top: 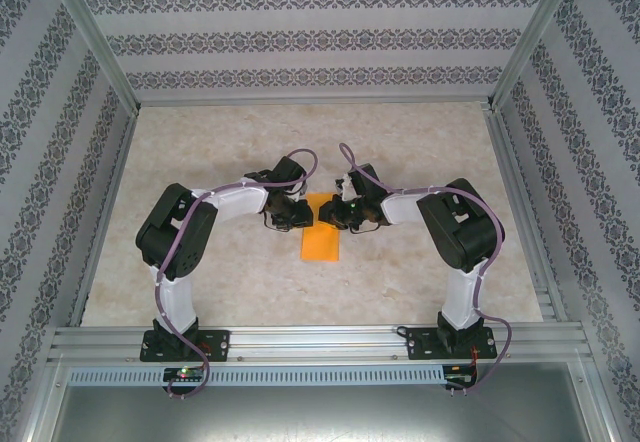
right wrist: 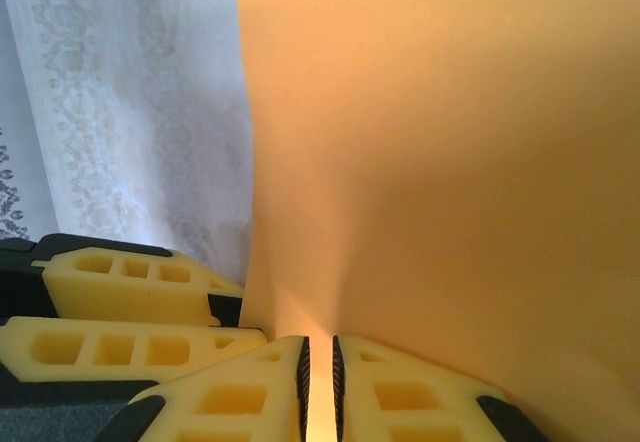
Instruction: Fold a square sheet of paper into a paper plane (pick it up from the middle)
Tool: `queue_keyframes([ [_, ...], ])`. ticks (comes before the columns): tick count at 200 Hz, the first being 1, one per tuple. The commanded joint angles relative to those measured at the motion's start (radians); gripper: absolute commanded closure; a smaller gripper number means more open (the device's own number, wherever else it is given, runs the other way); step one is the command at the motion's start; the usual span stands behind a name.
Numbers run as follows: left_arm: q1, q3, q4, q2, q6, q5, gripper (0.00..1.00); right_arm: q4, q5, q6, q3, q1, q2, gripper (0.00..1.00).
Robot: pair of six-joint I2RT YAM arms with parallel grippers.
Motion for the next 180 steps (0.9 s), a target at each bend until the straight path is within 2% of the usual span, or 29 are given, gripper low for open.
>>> queue_keyframes([
  [1, -0.021, 0.004, -0.031, 0.034, 0.029, -0.032, 0.79, -0.03, 0.05, 0.003, -0.033, 0.004, 0.019, 0.83],
  [47, -0.021, 0.026, -0.071, 0.052, 0.068, -0.073, 0.88, -0.036, 0.05, -0.005, -0.03, 0.004, 0.005, 0.83],
  [97, -0.021, 0.038, -0.064, 0.056, 0.077, -0.063, 0.94, -0.043, 0.048, -0.009, -0.018, 0.003, -0.002, 0.82],
  [128, -0.021, 0.054, -0.076, 0.067, 0.087, -0.08, 1.0, -0.069, 0.049, -0.026, 0.0, 0.002, -0.022, 0.79],
  [180, -0.021, 0.072, -0.107, 0.078, 0.111, -0.127, 1.0, -0.114, 0.058, -0.063, 0.001, -0.004, -0.064, 0.75],
])
